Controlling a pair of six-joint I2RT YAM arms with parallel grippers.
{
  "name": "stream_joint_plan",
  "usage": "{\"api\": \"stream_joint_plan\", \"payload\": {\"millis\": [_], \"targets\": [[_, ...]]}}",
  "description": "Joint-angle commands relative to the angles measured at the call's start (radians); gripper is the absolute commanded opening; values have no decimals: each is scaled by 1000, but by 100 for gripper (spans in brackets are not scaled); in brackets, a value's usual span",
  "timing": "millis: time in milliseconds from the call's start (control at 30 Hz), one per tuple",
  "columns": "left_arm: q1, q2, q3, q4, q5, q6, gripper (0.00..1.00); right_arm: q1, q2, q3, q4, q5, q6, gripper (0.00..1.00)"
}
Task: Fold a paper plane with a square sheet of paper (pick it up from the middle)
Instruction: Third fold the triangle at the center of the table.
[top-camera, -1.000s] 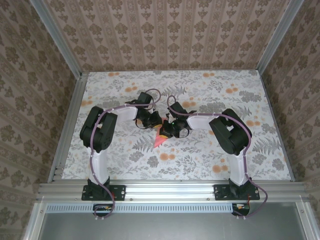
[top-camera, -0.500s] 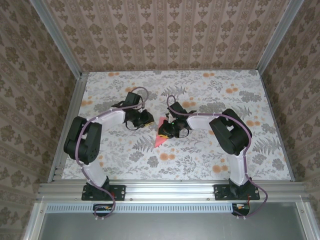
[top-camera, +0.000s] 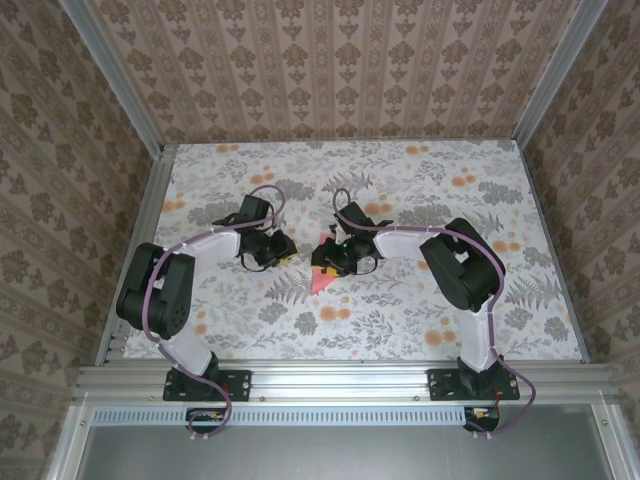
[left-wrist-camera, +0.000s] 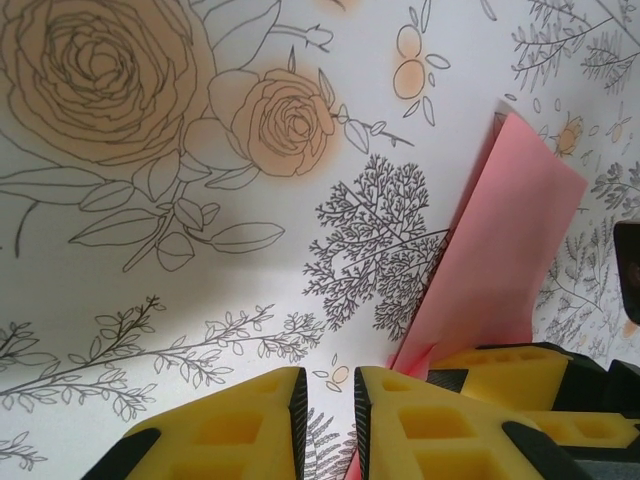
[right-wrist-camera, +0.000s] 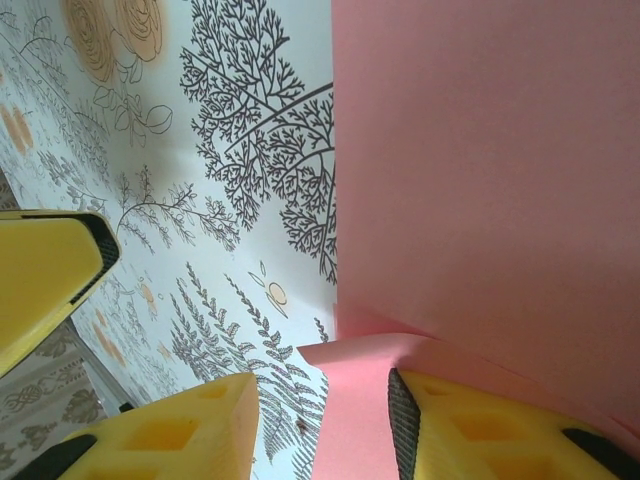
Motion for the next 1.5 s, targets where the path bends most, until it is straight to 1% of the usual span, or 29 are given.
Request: {"api": "stream_joint_plan", "payload": {"millis": [0, 33, 100, 267, 300, 400, 500, 600, 800, 1167, 1367, 1467], "targets": [[-12, -24, -12, 8, 25, -4, 23, -8, 25, -37, -86, 75, 1, 42], [-18, -23, -10, 9, 27, -1, 23, -7, 23, -40, -83, 77, 3, 41], [-29, -21, -7, 11, 31, 1, 22, -7, 21, -45, -82, 81, 2, 37], [-45, -1, 6, 30, 56, 4, 19, -9, 20, -53, -83, 87, 4, 19], [-73, 5, 11, 31, 62, 6, 19, -9, 18, -54, -83, 88, 4, 16], [-100, 21, 28, 38, 76, 14, 16, -9, 20, -56, -84, 88, 2, 7], [-119, 39, 42, 48, 93, 15, 14, -10, 21, -59, -84, 86, 2, 3], [-136, 66, 60, 47, 102, 20, 11, -10, 21, -60, -84, 86, 1, 1], [-147, 124, 87, 30, 98, 19, 6, -12, 17, -61, -82, 84, 3, 0], [-157, 186, 108, 2, 88, 29, 2, -15, -4, -72, -45, 52, 3, 0], [-161, 206, 111, -50, 59, 41, 1, -18, -55, -86, 17, 1, -18, 0], [-162, 214, 102, -55, 56, 43, 1, -18, -80, -88, 21, -15, -36, 0]]}}
